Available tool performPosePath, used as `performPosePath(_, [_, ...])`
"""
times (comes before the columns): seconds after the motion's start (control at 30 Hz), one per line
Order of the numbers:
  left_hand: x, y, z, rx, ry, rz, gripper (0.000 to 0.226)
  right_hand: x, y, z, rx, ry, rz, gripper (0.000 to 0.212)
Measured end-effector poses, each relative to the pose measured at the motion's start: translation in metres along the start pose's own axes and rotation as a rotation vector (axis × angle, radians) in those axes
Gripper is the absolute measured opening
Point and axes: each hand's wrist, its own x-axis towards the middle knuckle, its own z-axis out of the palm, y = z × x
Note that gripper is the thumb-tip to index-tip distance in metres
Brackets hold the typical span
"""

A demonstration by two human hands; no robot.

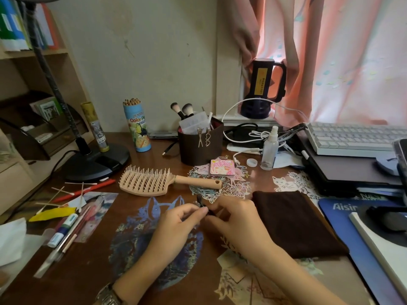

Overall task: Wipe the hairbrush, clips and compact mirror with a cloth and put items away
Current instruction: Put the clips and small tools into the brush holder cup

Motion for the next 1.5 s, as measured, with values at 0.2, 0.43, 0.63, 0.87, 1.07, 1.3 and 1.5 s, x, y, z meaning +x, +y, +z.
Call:
performPosePath(0.2, [0.005, -0.003, -0.003, -0.096, 0.046, -0.056, 0.017, -0.003, -0.003, 0.005, -0.003, -0.031, -0.054, 0.018])
performPosePath(0.43, [0.007, -0.005, -0.007, -0.105, 0.049, -0.056, 0.013, 0.006, -0.007, -0.015, 0.332, -0.002, 0.189, 0.007])
performPosePath(0.63, [0.005, -0.006, -0.005, 0.054, -0.067, 0.022, 0.017, 0.008, -0.004, -0.022, 0.577, -0.145, 0.432, 0.020])
performPosePath(0.87, [0.004, -0.008, -0.007, 0.131, -0.064, 0.057, 0.017, 0.011, 0.001, -0.025, 0.577, -0.175, 0.433, 0.014])
performPosePath(1.07, [0.004, -0.010, -0.007, 0.168, -0.070, 0.075, 0.018, 0.011, 0.006, -0.026, 0.523, -0.222, 0.438, 0.018])
performPosePath(1.3, [0.005, -0.012, -0.006, 0.199, -0.079, 0.103, 0.017, 0.010, 0.008, -0.027, 0.454, -0.244, 0.405, 0.021])
performPosePath(1.5, [0.006, -0.012, -0.006, 0.252, -0.094, 0.107, 0.016, 0.010, 0.010, -0.022, 0.439, -0.150, 0.395, 0.020])
